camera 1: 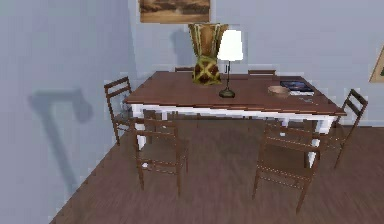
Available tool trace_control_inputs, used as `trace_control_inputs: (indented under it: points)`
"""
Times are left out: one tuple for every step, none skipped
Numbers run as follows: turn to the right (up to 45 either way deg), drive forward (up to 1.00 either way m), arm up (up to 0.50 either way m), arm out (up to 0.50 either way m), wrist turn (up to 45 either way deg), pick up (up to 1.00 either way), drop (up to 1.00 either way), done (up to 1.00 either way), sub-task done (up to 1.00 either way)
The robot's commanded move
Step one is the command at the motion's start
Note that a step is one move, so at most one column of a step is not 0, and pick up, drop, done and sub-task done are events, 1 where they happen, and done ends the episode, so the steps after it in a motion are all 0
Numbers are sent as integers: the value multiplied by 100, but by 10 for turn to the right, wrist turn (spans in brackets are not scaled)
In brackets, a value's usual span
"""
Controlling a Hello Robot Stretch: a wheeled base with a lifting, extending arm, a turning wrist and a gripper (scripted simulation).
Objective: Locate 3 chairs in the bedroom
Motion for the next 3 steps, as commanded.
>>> trace_control_inputs:
  points:
    - [-60, 0, 0, 0, 0, 0, 0, 0, 0]
    - [0, 45, 0, 0, 0, 0, 0, 0, 0]
    - [0, 0, 0, 0, 0, 0, 0, 0, 100]
